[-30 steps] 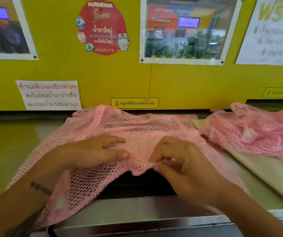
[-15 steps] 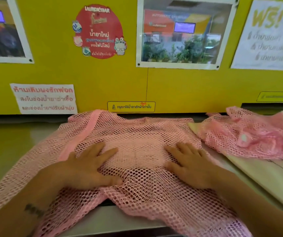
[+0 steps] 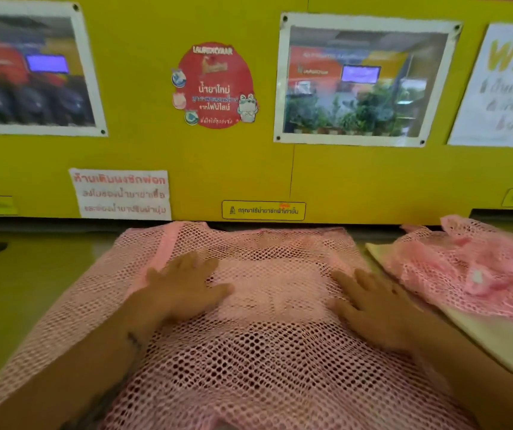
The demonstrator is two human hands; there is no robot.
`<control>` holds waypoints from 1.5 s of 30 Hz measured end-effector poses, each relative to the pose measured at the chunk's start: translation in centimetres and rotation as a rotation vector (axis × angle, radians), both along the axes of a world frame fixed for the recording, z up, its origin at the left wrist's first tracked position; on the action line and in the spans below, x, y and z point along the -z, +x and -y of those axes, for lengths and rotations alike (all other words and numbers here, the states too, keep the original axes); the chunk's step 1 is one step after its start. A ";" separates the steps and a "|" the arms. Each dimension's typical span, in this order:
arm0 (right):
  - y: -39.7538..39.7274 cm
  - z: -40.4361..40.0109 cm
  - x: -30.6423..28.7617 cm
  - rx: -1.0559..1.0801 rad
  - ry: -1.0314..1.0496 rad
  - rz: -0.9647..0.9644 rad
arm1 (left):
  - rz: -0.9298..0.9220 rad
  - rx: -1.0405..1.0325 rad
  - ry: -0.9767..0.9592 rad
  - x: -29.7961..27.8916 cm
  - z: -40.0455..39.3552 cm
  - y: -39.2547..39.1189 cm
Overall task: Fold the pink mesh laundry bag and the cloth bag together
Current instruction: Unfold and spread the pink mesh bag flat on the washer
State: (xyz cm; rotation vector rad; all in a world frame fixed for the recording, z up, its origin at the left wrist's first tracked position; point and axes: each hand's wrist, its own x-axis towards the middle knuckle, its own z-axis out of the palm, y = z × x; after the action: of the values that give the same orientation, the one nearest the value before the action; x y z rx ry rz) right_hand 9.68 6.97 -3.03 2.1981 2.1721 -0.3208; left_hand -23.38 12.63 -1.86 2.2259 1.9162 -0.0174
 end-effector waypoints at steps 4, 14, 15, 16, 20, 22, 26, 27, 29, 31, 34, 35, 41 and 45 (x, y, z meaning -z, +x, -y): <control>1.9 2.1 -1.6 0.116 0.037 0.127 | -0.004 -0.001 -0.031 1.1 -0.1 0.1; 0.1 -2.4 -0.8 0.077 0.009 0.002 | -0.018 0.050 -0.020 1.1 -0.4 0.6; 0.1 -2.7 -1.0 0.125 0.035 0.002 | -0.023 0.055 -0.010 1.2 -0.3 0.5; -0.2 -2.7 -1.3 0.161 0.082 0.012 | -0.026 0.061 0.006 1.4 -0.3 0.4; -2.8 -0.3 -2.0 0.037 0.231 0.018 | 0.035 0.064 0.068 1.8 0.4 0.0; -3.7 1.6 -1.5 -0.076 0.181 -0.042 | 0.098 0.054 0.150 1.7 1.7 0.2; -4.0 4.2 0.1 -0.177 0.048 -0.039 | 0.266 0.037 0.208 1.0 6.1 1.3; -3.8 4.5 0.2 -0.165 0.057 -0.031 | 0.278 0.042 0.179 1.1 7.1 1.6; -3.4 4.9 0.3 -0.142 0.095 -0.035 | 0.230 0.076 0.143 1.5 8.4 2.2; -3.2 5.4 0.4 -0.140 0.117 -0.032 | 0.190 0.097 0.132 1.7 8.9 2.6; -3.6 6.0 0.6 -0.111 0.142 -0.041 | 0.222 0.096 0.103 1.1 8.6 2.4; -3.7 6.4 0.6 -0.104 0.156 -0.050 | 0.227 0.104 0.085 0.9 8.4 2.2; -0.9 7.9 -2.8 -0.047 0.217 -0.249 | 0.242 0.178 0.119 -1.5 8.6 2.2; 5.4 7.5 -6.5 0.092 0.456 -0.241 | 0.278 0.356 0.229 -5.7 8.9 5.2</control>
State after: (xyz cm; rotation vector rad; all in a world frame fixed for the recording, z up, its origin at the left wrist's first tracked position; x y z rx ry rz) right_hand 15.08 -0.53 3.48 2.6193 2.4779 -0.0997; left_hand -18.13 3.77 3.85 2.5296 1.4246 0.4538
